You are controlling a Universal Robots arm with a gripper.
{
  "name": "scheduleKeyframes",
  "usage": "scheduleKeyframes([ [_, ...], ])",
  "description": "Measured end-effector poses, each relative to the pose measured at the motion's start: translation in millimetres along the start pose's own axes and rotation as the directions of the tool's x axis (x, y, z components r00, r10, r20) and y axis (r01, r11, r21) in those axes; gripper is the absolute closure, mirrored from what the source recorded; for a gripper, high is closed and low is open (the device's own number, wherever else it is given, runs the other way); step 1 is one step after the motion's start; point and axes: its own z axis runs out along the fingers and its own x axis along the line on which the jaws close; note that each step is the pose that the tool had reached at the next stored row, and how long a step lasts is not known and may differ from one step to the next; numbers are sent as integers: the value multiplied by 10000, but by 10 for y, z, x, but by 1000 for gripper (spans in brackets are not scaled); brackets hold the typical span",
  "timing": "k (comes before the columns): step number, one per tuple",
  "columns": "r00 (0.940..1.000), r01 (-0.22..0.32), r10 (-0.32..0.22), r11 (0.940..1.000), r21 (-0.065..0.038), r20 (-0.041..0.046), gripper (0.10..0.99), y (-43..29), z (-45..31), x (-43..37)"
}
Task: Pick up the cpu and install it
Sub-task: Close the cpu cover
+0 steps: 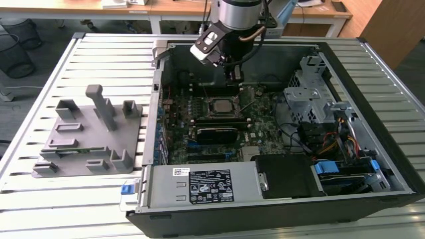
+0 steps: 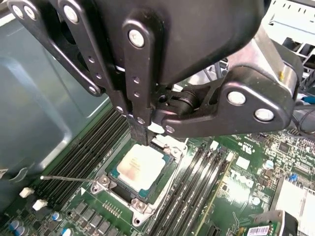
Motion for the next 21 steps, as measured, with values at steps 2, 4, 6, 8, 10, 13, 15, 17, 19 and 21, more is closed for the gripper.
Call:
scheduleKeyframes([
  [2, 10000, 29, -29, 10000, -1, -1, 980, 13, 4, 1],
  [4, 9999, 148, -148, 9999, 2, 0, 980, 18, 7, 1],
  [6, 9996, 269, -269, 9996, 3, -3, 980, 26, 12, 1],
  [8, 9996, 280, -280, 9996, 3, -4, 980, 49, 16, 0],
  [10, 9996, 281, -281, 9996, 3, -5, 980, 88, 20, -2],
  [13, 9995, 308, -308, 9995, 4, -5, 980, 147, 24, -2],
  [15, 9995, 316, -316, 9995, 5, -4, 980, 179, 27, 1],
  [17, 9995, 317, -317, 9995, 6, 3, 980, 208, 28, 8],
  [19, 9995, 318, -318, 9995, 7, 7, 980, 237, 30, 14],
  [21, 9995, 319, -319, 9995, 7, 5, 980, 262, 32, 15],
])
